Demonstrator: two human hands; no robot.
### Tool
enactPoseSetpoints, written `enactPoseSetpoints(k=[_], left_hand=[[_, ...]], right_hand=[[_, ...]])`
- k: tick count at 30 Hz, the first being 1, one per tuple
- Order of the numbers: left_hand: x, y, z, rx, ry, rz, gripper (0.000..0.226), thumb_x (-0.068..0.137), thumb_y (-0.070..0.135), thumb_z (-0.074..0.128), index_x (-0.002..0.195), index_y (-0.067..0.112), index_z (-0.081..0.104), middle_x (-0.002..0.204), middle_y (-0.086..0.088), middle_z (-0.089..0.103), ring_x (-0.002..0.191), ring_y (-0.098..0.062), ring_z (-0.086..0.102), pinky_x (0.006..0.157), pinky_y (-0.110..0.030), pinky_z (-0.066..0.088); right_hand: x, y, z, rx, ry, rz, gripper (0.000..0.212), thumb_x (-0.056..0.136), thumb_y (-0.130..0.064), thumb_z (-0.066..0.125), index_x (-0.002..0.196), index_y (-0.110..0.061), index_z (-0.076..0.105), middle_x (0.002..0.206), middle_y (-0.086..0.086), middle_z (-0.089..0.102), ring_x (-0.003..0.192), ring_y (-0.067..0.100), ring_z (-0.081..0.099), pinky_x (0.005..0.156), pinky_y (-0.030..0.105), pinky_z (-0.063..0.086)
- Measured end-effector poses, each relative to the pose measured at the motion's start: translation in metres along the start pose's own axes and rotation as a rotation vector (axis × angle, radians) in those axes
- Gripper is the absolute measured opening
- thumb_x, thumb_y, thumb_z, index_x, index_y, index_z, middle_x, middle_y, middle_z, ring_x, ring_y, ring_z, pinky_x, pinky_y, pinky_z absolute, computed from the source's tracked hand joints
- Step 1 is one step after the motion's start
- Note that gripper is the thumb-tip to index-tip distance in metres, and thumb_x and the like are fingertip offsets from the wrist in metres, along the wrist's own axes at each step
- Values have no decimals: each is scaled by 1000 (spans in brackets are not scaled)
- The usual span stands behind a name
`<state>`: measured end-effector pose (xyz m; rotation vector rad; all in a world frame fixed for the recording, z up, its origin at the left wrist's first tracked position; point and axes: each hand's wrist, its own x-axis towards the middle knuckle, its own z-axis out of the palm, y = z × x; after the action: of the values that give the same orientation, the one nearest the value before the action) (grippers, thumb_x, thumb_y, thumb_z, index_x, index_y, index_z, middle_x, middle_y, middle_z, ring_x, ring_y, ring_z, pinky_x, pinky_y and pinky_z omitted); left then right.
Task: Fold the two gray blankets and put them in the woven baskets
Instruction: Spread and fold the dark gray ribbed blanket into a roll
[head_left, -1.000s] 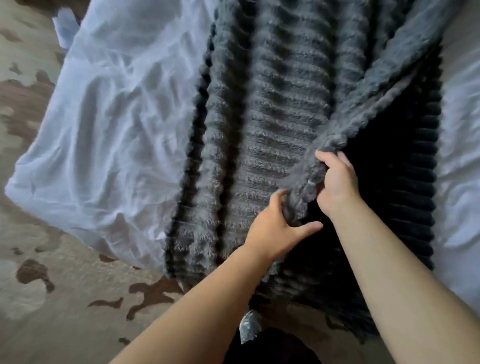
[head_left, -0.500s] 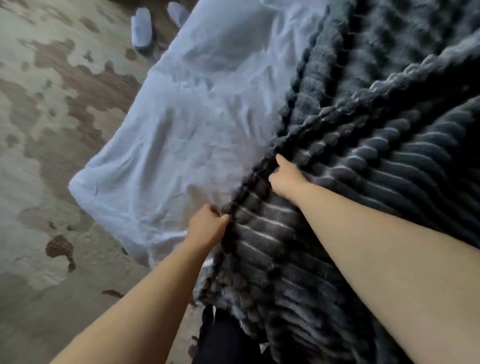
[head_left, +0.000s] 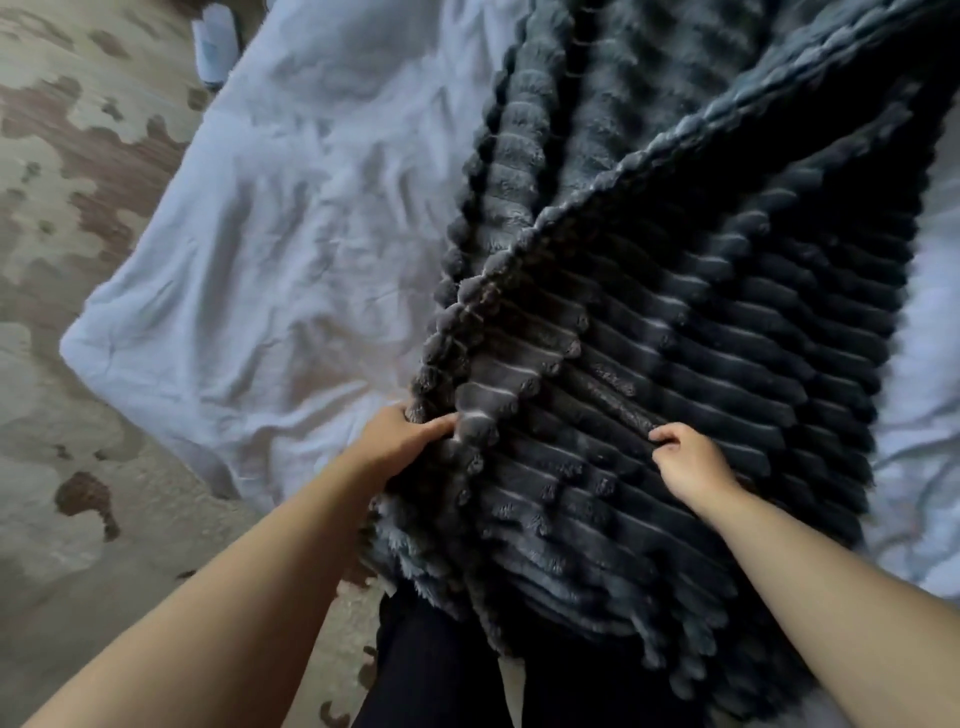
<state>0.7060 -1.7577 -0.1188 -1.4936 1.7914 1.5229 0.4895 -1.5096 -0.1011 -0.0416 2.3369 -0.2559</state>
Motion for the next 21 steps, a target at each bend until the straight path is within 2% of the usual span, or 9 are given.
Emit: enactPoseSetpoints(k=[4,5,7,8,11,13,16,18,21], left_hand=[[-28,-22,-14,207,-241,-152,41,65,29,86,97,12,67,90,-4,69,86,-22,66,79,-31,55],[-39,-27,-17,322,-275,-184,36,66,19,84,96,10,65,89,-6,66,83,-22,64,73,-29,55],[-62,-37,-19,545,-305,-229,18,70,8,75,77,12,59,73,-4,59,64,-18,56,50,-20,46],[-71,-45,-18,568,-290,-238,17,72,4,70,70,14,56,69,-3,57,59,-16,54,46,-19,43],[-93,-63,-17,581,-201,-234,11,74,0,57,70,8,62,77,-10,62,71,-21,58,59,-22,43],[-106,-74,-21,715,-115,-244,17,81,7,54,89,7,69,90,-12,67,81,-21,62,64,-23,42],[-115,-94,-25,838,28,-275,36,88,22,53,119,7,61,119,-14,63,109,-30,61,86,-27,48],[-119,-93,-18,815,63,-358,45,88,25,51,129,6,54,128,-16,57,116,-34,56,96,-35,47],[-117,-63,1,635,170,-297,34,85,17,50,116,5,58,115,-18,58,105,-36,59,88,-39,51]], right_hand=[[-8,33,-4,-20,-56,-39,22,91,-6,45,101,-20,59,70,2,59,55,17,50,46,25,30],[-9,38,-7,-24,-75,-58,20,91,-7,47,100,-21,59,70,1,59,56,17,50,47,24,30],[-13,45,-12,-18,-106,-81,15,91,-8,51,96,-20,60,70,-1,59,60,18,53,47,23,33],[-15,49,-13,-21,-118,-87,14,91,-9,52,93,-19,61,70,-1,59,62,19,55,49,23,36],[-18,64,-17,9,-160,-82,13,90,-8,53,89,-15,64,72,4,62,67,23,57,57,26,41],[-17,75,-20,-22,-193,-87,14,88,-7,53,87,-15,64,74,6,64,68,24,58,60,26,43],[-16,87,-27,-84,-212,-82,17,85,-6,53,79,-18,63,75,5,65,73,25,60,68,28,45],[-19,88,-32,-92,-213,-69,20,87,-7,52,75,-18,62,69,3,65,66,22,59,62,25,44],[-25,78,-38,-56,-258,-63,19,91,-7,48,79,-15,60,68,4,60,58,18,53,49,22,36]])
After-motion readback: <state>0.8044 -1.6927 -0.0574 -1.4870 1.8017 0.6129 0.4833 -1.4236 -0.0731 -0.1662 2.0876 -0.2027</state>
